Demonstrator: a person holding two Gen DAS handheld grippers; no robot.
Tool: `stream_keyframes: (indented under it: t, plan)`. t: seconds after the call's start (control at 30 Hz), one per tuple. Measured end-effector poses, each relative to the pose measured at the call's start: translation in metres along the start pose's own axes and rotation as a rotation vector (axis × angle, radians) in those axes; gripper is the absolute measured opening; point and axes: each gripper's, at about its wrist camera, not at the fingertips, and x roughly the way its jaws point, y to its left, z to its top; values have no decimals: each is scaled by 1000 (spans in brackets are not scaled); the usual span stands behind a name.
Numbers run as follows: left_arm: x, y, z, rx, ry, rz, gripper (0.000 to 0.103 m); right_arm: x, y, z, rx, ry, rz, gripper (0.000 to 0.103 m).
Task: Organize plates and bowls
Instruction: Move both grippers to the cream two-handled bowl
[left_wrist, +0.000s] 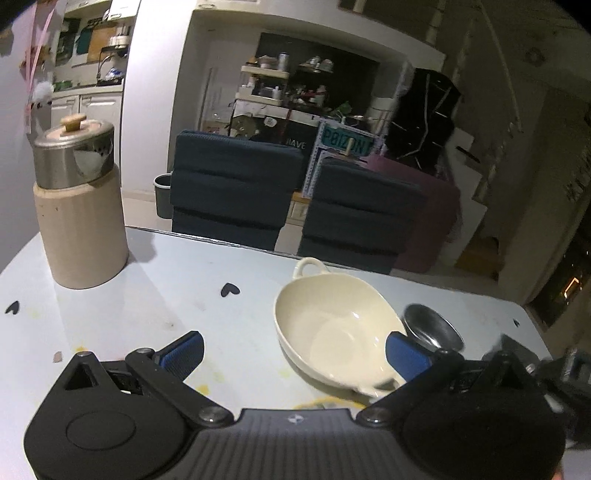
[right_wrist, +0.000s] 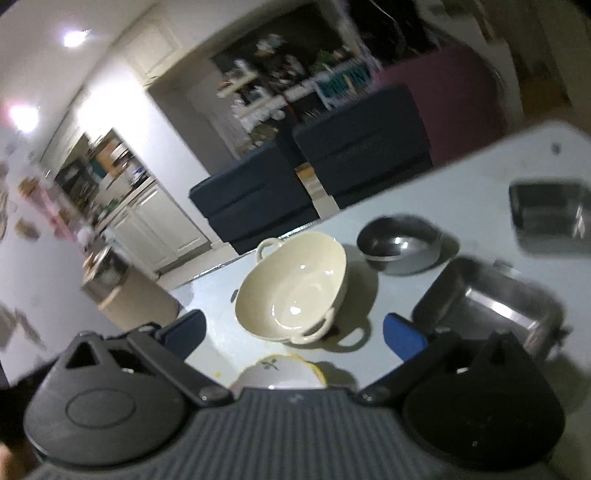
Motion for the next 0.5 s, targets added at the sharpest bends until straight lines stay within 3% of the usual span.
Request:
stream_keyframes:
  t: [0.13,0.2,0.3,0.4,0.5]
  plan:
    - [31,8,7,-5,8,32,103,37,-13,-1,127,73,-16,87]
    - [49,12,10,-4,21,48,103,55,-20,-4,170,113,-37,70]
    - [75,14,13,10,39,64,103,76,-26,-5,225,144,-59,52]
    - [98,13,15,38,47,74,103,88,-33,-8,244,170,-81,41]
    - [119,12,13,56,50,78,103,98,-38,-11,272,179,-81,38]
